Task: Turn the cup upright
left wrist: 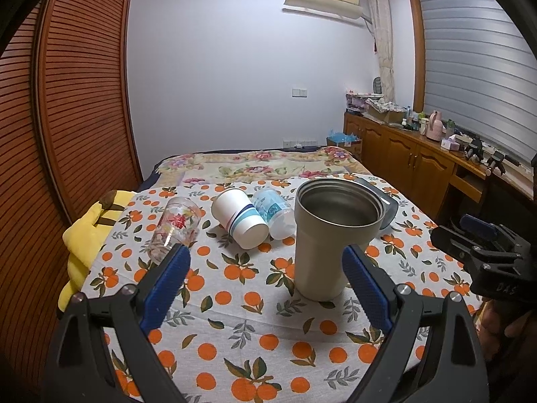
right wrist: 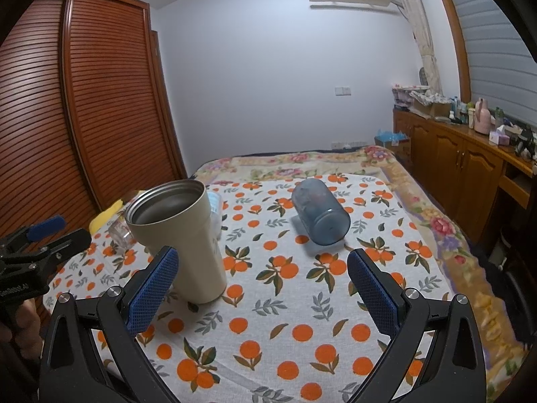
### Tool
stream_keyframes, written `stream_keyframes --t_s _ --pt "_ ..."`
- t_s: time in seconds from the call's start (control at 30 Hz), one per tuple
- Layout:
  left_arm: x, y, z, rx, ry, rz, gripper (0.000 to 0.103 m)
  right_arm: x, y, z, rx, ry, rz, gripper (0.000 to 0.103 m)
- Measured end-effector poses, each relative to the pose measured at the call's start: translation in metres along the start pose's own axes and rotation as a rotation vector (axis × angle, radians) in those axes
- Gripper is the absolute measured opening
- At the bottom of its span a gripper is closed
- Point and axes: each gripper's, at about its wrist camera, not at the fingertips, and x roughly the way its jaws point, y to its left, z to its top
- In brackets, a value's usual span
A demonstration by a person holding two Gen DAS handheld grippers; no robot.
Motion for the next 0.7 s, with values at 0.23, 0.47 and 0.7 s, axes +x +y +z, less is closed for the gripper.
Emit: stream_keyframes --t_s 0.23,0.47,0.7 --pt "-0.0024 -0.0016 0.0009 0.000 -0.005 -0.002 0.093 -0.0002 0.0000 -0.0001 0.000 0.001 0.000 0.102" --pt "-0.0034 -0.0022 0.0010 0.000 -0.007 -0.003 0.093 -0.0002 -0.0001 0.0002 0.000 0.001 0.000 0.102" --pt "-0.0047 -0.0031 0.0025 -0.001 -0.010 0.000 0.093 -0.0002 -0.0001 0.0002 0.000 -0.001 0.001 0.102"
